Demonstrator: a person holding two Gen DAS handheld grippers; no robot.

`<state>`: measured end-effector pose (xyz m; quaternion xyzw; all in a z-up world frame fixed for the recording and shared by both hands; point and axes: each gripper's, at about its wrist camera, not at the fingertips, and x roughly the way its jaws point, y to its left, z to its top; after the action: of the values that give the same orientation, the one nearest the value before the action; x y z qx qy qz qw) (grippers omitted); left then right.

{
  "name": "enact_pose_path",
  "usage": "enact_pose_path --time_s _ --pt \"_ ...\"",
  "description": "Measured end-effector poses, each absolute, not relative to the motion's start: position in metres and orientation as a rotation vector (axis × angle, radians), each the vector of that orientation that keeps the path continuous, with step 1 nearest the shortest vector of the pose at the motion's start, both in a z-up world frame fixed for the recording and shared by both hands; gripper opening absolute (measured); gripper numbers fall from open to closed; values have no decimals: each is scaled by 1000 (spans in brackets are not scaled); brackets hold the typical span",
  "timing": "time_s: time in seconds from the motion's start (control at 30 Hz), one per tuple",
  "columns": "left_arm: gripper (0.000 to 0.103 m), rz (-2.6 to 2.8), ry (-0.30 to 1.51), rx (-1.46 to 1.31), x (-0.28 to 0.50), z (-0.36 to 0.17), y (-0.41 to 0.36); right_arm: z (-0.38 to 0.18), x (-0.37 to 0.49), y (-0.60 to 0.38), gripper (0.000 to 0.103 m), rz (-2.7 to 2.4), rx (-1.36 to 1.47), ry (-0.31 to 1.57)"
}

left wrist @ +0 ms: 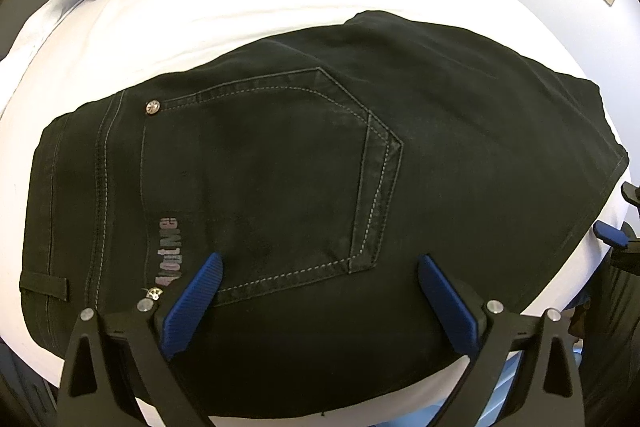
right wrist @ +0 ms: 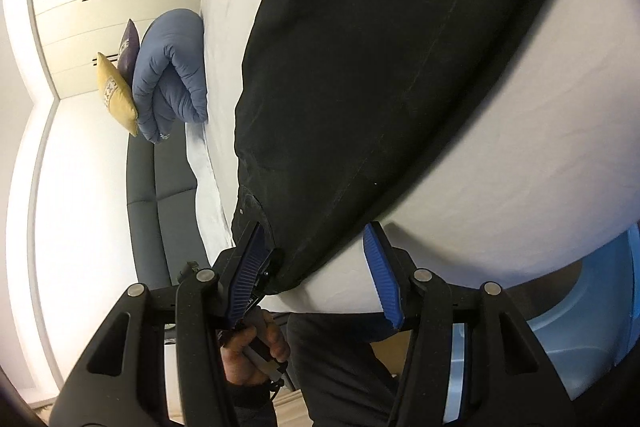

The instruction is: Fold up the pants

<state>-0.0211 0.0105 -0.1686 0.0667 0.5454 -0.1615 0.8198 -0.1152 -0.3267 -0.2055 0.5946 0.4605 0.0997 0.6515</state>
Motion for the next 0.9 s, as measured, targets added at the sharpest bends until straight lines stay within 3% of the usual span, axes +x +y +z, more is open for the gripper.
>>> enact_pose_path --time_s 0.33,0.47,0.9 --pt "100 -339 1165 141 -8 -170 6 -219 -111 -330 52 223 1349 1027" --pt "100 -338 1165 142 -7 -170 7 -215 -108 -327 34 203 1308 1036" --pt "100 -338 1168 149 -6 -166 3 -205 -118 -338 30 160 1403 1021"
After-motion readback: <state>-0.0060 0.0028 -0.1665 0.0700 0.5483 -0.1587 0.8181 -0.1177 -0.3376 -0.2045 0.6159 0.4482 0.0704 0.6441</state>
